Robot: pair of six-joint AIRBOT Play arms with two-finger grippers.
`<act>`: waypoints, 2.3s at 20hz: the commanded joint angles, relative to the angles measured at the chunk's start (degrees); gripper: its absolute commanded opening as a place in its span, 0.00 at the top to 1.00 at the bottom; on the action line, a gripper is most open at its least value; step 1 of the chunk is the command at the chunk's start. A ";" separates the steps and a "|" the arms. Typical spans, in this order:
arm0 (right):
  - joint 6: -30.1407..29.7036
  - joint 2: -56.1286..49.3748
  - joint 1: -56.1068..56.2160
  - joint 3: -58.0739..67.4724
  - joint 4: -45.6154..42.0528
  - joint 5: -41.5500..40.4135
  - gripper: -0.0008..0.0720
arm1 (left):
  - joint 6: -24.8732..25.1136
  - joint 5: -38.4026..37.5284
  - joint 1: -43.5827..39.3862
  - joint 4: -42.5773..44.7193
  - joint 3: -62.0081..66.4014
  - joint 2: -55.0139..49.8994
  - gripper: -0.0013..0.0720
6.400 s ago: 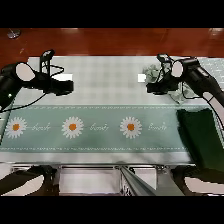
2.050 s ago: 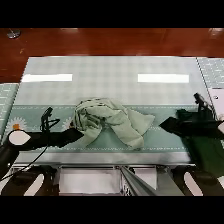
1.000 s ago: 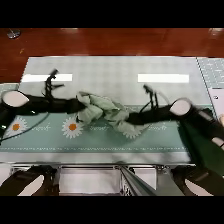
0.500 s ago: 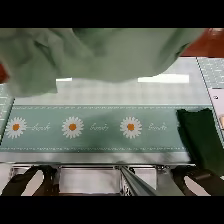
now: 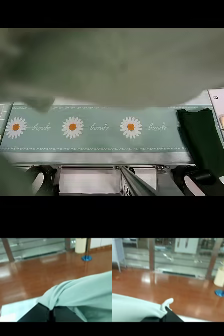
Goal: Fold the shirts.
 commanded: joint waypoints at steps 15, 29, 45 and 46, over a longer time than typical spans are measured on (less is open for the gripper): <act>2.62 -34.07 -0.42 -44.44 2.86 -30.84 0.96 | -15.93 42.23 -8.81 11.80 -67.04 -17.07 0.95; -2.21 -46.38 -29.42 -38.69 12.55 -4.33 0.14 | -4.46 12.52 24.37 -2.64 -52.02 -39.10 0.03; -10.38 -18.53 -33.31 -86.79 32.06 -18.56 0.14 | 24.52 23.30 29.05 -34.34 -79.19 -40.30 0.79; -8.09 -18.53 -33.31 -86.79 28.30 -17.79 0.14 | 25.49 22.05 28.83 -34.38 -78.40 -40.30 0.95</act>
